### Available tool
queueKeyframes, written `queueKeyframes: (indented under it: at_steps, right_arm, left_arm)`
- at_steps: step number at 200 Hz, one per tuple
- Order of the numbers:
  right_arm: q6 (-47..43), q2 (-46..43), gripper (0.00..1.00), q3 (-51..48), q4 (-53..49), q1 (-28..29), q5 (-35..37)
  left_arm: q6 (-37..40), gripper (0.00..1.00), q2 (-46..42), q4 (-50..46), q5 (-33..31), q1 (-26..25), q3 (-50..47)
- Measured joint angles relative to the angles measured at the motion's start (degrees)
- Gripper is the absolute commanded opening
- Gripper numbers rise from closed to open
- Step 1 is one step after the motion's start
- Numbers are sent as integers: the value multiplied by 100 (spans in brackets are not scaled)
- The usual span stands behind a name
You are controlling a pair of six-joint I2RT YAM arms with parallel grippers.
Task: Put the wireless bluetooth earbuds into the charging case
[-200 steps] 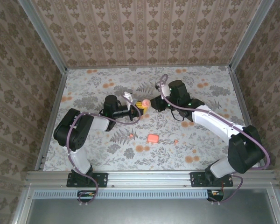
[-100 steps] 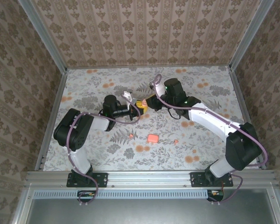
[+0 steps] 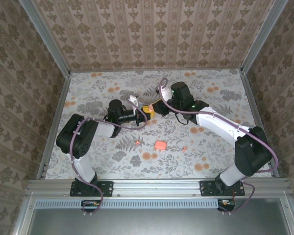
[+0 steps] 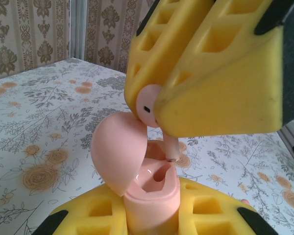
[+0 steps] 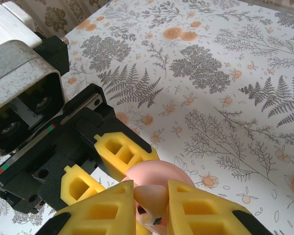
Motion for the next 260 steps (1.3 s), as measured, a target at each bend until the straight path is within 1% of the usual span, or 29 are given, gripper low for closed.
queueKeyframes:
  at_steps: [110, 203, 260]
  right_arm:
    - [-31, 107, 19, 63, 160, 59, 42]
    - [-562, 120, 19, 133, -4, 153, 236]
    - [-647, 120, 19, 157, -46, 186, 308]
  left_arm:
    - [-146, 14, 0, 70, 31, 33, 0]
    - [-232, 14, 0, 68, 50, 31, 0]
    - [-321, 14, 0, 74, 52, 31, 0]
